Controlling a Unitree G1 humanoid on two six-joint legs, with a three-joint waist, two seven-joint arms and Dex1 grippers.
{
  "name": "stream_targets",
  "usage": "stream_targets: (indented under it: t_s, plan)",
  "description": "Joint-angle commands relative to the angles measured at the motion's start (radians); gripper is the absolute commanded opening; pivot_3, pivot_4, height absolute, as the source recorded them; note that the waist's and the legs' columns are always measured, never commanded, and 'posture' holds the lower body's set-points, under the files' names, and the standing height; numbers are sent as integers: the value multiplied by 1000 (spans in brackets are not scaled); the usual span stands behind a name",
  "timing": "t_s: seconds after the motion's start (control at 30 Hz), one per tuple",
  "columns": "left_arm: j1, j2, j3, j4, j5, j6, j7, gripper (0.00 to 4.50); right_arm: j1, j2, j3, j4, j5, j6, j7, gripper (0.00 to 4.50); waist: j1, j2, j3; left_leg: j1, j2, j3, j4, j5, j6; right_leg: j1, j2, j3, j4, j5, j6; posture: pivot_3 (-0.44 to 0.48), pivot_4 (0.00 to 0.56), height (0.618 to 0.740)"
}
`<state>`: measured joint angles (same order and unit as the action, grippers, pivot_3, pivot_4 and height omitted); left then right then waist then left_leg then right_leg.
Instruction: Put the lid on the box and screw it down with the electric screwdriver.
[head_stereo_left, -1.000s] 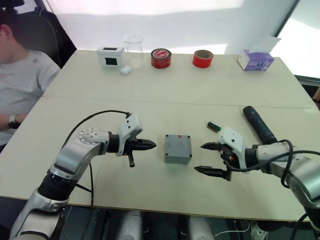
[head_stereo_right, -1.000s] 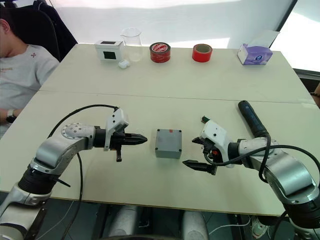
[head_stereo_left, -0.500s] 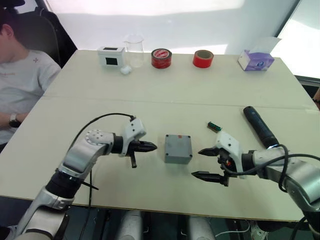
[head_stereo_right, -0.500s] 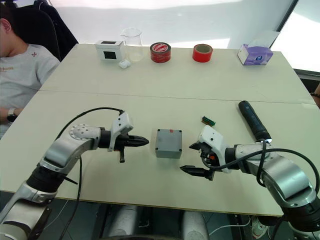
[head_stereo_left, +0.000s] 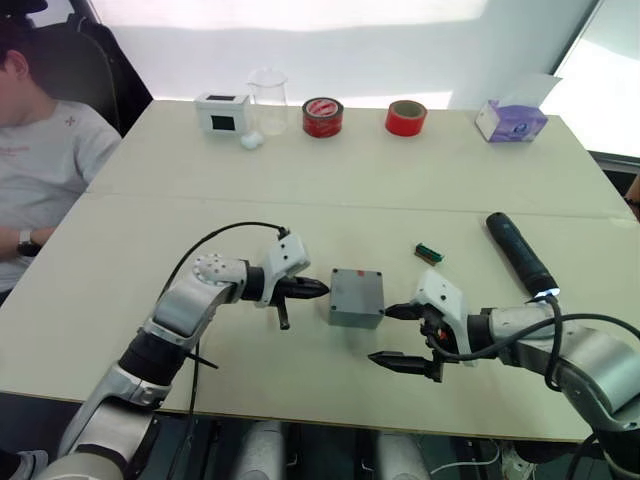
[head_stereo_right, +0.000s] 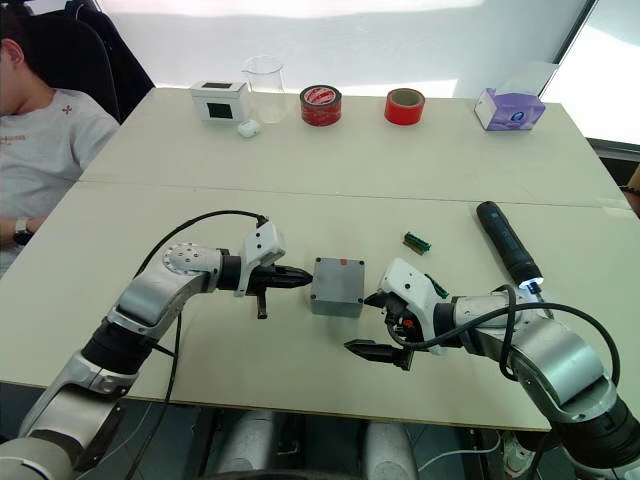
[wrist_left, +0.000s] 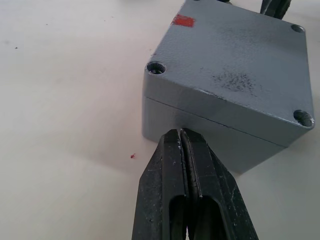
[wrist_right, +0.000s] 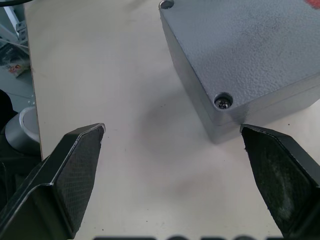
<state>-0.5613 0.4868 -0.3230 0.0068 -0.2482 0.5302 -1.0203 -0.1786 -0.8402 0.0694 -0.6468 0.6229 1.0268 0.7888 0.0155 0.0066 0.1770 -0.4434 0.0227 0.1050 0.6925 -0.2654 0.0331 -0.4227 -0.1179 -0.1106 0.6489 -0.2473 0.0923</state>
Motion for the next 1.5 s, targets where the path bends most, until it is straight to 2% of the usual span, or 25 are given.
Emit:
stream_targets:
  t_s: [0.03,0.17,0.43,0.5,0.6,0.7,1.0,1.2,1.5]
  plan:
    - [-39,-36,-4,23,14,-55,-3,0,3,28,-25,-74,74,20,-10,4450,0,0,0,0,0,0,0,0,0,0,0,0,0,0,0,0,150,715]
    - [-66,-60,5,90,46,-111,7,0,-4,46,-56,-75,124,45,-25,4450,-1,0,0,0,0,0,2,-2,3,1,0,0,0,0,0,0,150,715]
    - [-24,11,50,52,45,-91,9,0,-2,-89,-122,-21,94,-6,27,4450,-3,0,0,0,1,0,4,-3,6,1,0,0,0,0,0,0,150,715]
    - [0,35,58,14,36,-65,6,0,-14,-112,-107,14,63,-46,45,4450,-3,0,0,0,1,0,4,-3,6,1,0,0,0,0,0,0,150,715]
    - [77,99,50,-119,5,18,-27,0,-68,-121,-16,109,-48,-145,67,4450,-4,0,0,0,1,0,4,-3,6,1,0,0,0,0,0,0,150,715]
    - [111,116,40,-191,-16,75,-32,0,-100,-104,37,159,-97,-198,88,4450,-2,0,0,0,1,1,4,-3,5,1,0,0,0,0,0,0,150,715]
    - [101,49,6,-206,-9,101,6,0,-128,-63,90,179,-124,-227,124,4450,-1,0,0,-1,1,0,5,-2,3,2,0,0,0,0,0,0,150,715]
    - [35,-21,-2,-99,30,29,45,0,-81,-58,73,110,-87,-179,116,4450,0,0,0,-1,1,0,5,-3,5,2,0,0,0,0,0,0,150,715]
    - [20,-32,2,-61,39,-11,41,0,-48,-32,36,67,-66,-135,65,4450,-1,0,0,-1,1,0,5,-3,5,2,0,0,0,0,0,0,150,715]
